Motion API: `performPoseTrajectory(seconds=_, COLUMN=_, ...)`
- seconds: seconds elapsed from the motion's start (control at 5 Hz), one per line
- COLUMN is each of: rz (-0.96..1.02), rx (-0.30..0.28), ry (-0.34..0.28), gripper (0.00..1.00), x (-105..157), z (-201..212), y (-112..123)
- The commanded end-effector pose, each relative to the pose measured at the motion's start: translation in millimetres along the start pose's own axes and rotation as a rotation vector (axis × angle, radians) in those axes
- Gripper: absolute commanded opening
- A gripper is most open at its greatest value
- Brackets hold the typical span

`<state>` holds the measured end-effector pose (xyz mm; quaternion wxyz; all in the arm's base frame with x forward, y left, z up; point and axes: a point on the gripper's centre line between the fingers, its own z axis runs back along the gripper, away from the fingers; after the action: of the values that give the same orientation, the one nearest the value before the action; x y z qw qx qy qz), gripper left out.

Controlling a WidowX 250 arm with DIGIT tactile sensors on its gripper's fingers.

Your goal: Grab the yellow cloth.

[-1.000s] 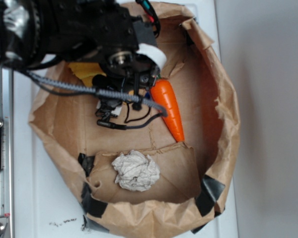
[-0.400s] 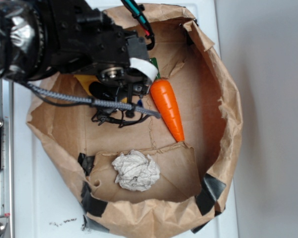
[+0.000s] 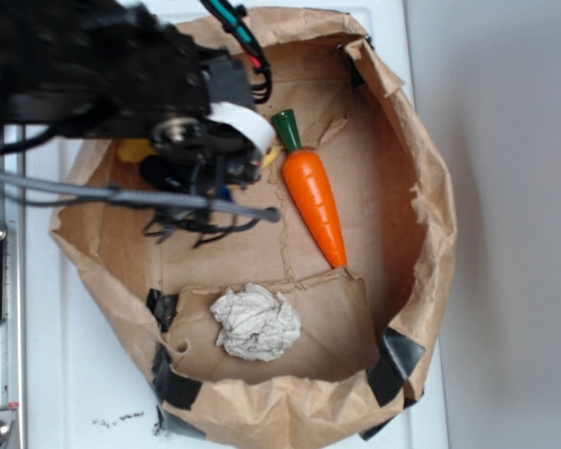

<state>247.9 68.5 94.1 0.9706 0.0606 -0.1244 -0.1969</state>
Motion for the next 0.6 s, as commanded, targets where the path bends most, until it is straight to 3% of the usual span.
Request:
performPoseTrajectory(seconds=0.0, rz=0.123, rx=-0.074, ry=-0.052, gripper=0.00, x=56, z=65, y=12)
performPoseTrajectory(seconds=0.2, rz=0.296, rx=-0.027, ry=0.013, gripper=0.00, x=72, z=65, y=9)
performPoseTrajectory(seconds=0.4, rz=0.405, rx=0.017, ry=0.020, gripper=0.00, x=75, z=67, y=2)
